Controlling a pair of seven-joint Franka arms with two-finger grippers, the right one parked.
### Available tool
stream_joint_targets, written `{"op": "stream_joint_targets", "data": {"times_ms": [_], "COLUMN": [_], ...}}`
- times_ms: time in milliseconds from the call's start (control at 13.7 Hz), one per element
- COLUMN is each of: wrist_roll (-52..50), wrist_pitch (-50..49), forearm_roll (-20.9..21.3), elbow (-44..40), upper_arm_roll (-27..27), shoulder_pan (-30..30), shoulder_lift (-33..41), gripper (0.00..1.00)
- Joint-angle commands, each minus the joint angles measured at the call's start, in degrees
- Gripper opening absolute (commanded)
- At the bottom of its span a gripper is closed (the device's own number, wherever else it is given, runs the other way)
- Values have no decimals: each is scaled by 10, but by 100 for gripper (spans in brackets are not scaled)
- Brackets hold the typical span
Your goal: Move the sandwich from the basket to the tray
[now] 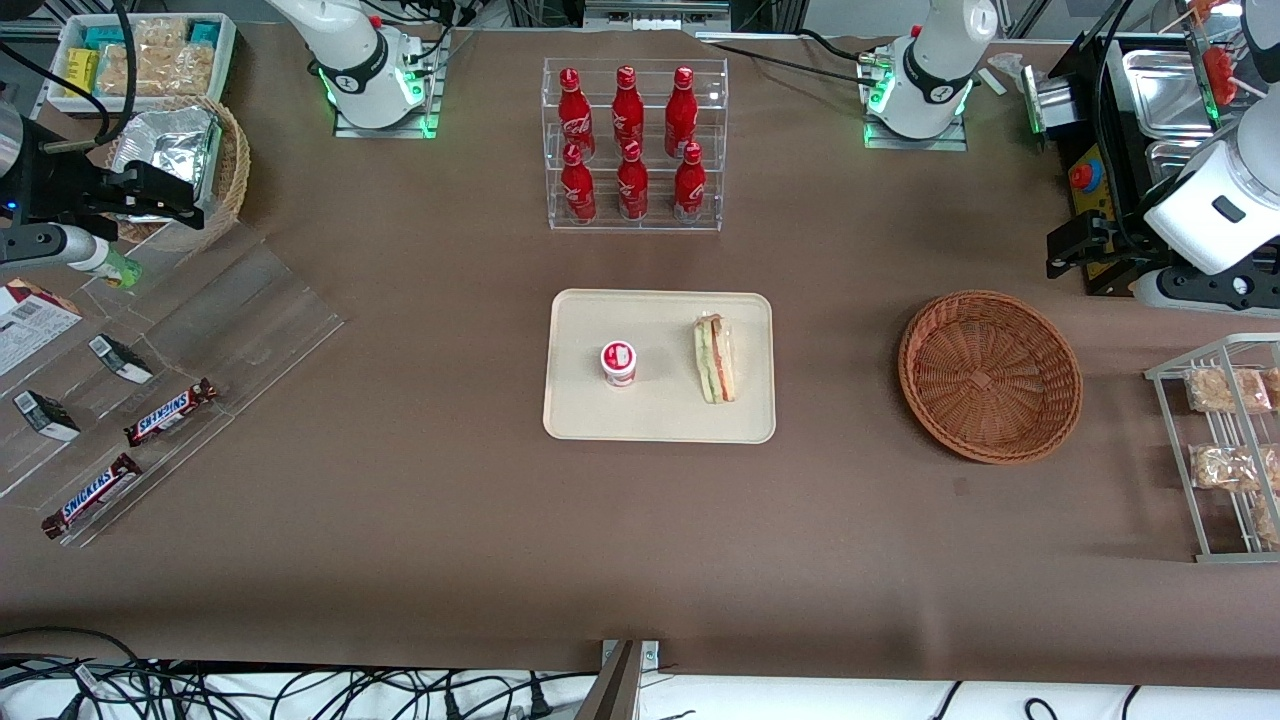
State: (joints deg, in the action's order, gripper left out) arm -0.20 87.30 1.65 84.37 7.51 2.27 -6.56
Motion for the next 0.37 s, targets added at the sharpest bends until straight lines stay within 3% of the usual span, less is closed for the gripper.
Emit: {"op": "stream_joint_targets", "data": {"times_ms": [0,293], "wrist_roll": [16,17], "wrist_pitch": [9,33], "forearm_roll": [12,11], "elbow": [11,16], "upper_arm_roll": [-7,-7], "shoulder_pan": [-7,-5], "shoulder_lift": [2,-17], "gripper": [100,100]}}
